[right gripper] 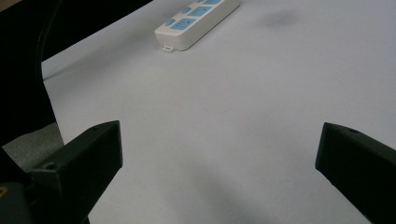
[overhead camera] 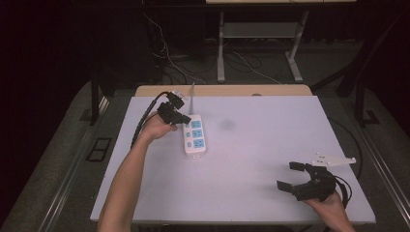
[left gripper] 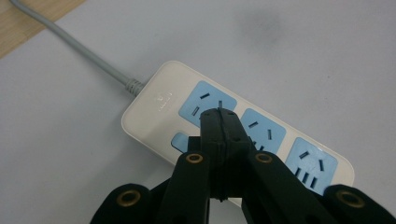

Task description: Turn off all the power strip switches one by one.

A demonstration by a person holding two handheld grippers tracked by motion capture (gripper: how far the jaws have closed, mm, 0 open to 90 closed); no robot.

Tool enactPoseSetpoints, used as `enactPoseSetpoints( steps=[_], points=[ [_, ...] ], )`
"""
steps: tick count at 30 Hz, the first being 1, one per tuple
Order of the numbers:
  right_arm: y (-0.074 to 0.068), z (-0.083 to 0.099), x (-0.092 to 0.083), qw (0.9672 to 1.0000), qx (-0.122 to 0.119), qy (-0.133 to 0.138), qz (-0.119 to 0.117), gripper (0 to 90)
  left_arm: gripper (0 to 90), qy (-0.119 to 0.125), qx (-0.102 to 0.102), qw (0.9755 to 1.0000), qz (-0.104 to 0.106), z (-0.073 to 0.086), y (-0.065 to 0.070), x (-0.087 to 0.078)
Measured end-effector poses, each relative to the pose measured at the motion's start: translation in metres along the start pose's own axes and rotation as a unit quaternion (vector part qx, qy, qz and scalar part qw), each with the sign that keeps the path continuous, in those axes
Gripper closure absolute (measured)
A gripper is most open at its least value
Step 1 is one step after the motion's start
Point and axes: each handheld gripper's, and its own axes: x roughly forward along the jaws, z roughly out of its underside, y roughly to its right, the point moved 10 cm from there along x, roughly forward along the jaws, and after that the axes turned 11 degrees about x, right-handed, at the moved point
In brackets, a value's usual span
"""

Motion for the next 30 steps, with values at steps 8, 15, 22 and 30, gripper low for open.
enactPoseSetpoints(
  steps=[8,15,22,30],
  points=[
    [0.0,0.0,0.0,1.0,0.0,0.001,0.0,0.4,89.2,-0.006,0.003,0.9999,-0.015,0.0,-0.007,0.008],
    [-0.001,0.001,0.001,1.0,-0.001,-0.002,0.0,0.4,89.2,-0.016,-0.004,0.9995,-0.028,0.007,-0.011,0.014],
    [-0.001,0.0,0.001,1.0,-0.001,0.0,0.0,0.4,89.2,-0.026,-0.008,0.9991,-0.032,0.015,-0.014,0.019],
    [0.0,0.0,0.001,1.0,-0.001,-0.001,0.0,0.4,89.2,-0.026,-0.025,0.9988,-0.034,0.02,-0.017,0.023]
  ],
)
